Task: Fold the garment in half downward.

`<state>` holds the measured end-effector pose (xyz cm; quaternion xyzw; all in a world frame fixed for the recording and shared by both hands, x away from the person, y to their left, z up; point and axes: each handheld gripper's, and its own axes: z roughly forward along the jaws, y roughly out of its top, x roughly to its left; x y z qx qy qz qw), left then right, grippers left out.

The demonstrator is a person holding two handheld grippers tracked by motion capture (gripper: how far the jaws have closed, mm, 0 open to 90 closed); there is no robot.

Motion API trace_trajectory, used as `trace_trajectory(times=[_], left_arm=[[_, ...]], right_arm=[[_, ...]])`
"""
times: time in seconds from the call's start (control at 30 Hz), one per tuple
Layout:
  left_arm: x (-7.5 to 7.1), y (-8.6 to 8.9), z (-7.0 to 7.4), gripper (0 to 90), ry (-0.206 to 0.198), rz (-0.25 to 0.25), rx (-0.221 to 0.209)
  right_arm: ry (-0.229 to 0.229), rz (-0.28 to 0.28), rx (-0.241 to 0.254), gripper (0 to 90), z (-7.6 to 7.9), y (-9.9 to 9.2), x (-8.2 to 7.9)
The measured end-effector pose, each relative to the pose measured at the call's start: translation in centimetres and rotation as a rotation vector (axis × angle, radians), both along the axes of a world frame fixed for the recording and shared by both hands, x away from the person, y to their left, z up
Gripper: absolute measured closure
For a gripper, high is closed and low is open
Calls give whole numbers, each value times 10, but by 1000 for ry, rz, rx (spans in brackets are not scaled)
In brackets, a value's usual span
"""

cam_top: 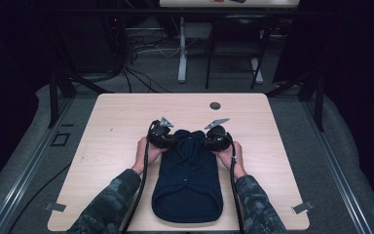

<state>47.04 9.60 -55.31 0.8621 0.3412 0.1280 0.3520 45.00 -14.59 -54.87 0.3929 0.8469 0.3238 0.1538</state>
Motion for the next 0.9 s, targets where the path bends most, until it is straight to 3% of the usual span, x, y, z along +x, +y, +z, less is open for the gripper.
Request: trace_trajectory(times=[0.27,0.47,0.57,0.77,0.87,0.9], left_arm=[[-5,0,9,714,-26,-14,1],[-11,2,19,714,-53,-30,-5],[-15,4,26,714,-74,-42,-18],[-22,7,39,715,-113,-67,-33],[-25,7,43,706,-123,-79,-43],[-25,7,43,701,-123,-79,-43]], right_arm=[[-62,17,-12,741,11,-2,-12],[-134,44,-27,740,18,-1,-22],[-198,77,-34,741,24,-1,-30],[-256,91,-24,742,33,-3,-38],[-311,133,-20,748,37,-3,-44],[-311,133,-20,748,37,-3,-44]])
